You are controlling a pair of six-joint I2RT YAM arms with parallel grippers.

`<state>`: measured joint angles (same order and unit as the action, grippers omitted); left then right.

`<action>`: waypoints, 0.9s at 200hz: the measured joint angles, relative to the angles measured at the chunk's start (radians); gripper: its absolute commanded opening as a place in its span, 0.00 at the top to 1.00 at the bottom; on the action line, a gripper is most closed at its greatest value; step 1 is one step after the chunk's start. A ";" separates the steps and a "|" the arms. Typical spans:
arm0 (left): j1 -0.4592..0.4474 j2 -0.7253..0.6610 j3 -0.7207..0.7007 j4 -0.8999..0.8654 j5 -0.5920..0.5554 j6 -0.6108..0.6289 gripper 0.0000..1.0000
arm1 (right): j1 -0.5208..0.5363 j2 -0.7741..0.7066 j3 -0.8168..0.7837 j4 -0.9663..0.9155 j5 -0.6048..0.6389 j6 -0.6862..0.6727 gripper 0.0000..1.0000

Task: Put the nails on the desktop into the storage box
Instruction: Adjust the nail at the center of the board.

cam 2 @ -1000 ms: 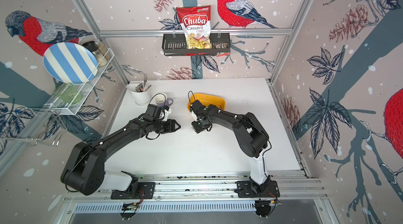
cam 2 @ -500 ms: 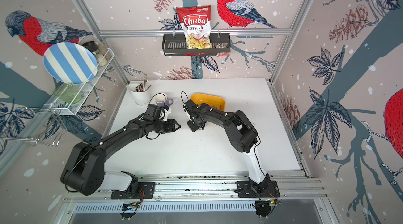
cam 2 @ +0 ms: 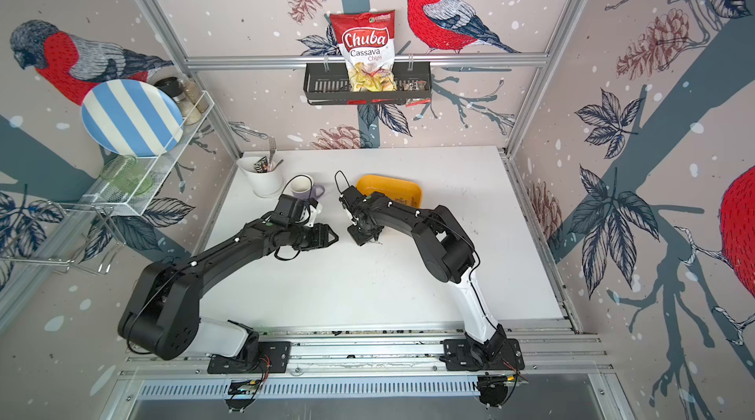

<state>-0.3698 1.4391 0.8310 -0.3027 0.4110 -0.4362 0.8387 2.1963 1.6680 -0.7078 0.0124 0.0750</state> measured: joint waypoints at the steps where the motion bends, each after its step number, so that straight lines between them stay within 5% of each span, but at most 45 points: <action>1: 0.000 0.000 0.000 0.000 0.000 0.000 0.37 | 0.000 0.000 0.000 0.000 0.000 0.000 0.56; 123: 0.000 0.025 0.006 0.005 0.005 -0.011 0.37 | -0.079 0.019 0.025 0.005 0.007 0.030 0.57; 180: 0.000 0.033 0.009 0.009 0.009 -0.031 0.38 | -0.092 -0.043 -0.096 0.094 0.007 0.035 0.58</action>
<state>-0.3698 1.4723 0.8402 -0.2935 0.4198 -0.4675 0.7467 2.1529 1.5723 -0.6136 0.0193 0.1097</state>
